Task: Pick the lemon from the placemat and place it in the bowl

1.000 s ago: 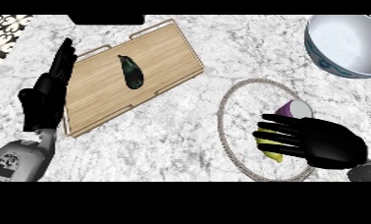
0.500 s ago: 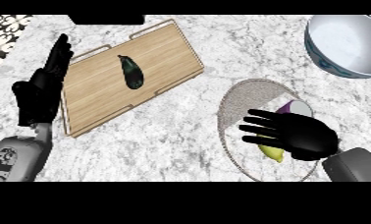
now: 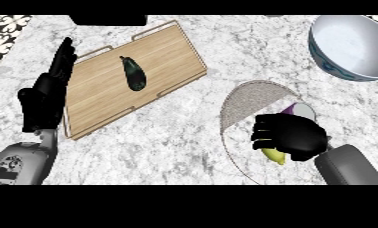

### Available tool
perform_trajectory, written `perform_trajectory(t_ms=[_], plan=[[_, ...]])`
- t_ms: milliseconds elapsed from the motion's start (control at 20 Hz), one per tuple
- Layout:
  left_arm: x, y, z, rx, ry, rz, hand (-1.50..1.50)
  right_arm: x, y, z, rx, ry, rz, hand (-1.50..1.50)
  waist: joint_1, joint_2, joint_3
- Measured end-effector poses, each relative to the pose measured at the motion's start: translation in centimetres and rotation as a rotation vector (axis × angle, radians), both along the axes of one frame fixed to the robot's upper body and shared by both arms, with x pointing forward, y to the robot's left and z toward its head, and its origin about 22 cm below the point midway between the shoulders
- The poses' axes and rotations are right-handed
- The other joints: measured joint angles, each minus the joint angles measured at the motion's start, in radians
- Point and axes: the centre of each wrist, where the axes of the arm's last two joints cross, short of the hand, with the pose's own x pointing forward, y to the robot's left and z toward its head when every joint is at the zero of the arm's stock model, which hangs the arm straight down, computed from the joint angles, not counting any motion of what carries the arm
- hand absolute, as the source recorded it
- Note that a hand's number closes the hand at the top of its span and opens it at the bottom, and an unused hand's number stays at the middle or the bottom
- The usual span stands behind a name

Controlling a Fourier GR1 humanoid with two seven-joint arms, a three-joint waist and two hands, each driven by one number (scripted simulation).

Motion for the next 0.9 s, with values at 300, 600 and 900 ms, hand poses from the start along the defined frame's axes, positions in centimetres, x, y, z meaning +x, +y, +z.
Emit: perform_trajectory(t_ms=[300, 600, 900], plan=[[0.2, 0.2, -0.5, -0.002, 0.0, 0.0, 0.0, 0.4, 0.0, -0.3, 0.022, -0.029, 0.014, 1.5, 0.0, -0.003, -0.005], [0.6, 0.0, -0.5, -0.001, 0.002, 0.002, 0.0, -0.1, -0.5, -0.1, 0.064, -0.033, 0.035, 1.5, -0.003, -0.001, -0.003], [0.6, 0.1, -0.1, 0.006, 0.005, 0.012, 0.0, -0.1, 1.2, -1.4, 0.113, 0.136, -0.363, 1.5, -0.019, -0.006, -0.012]])
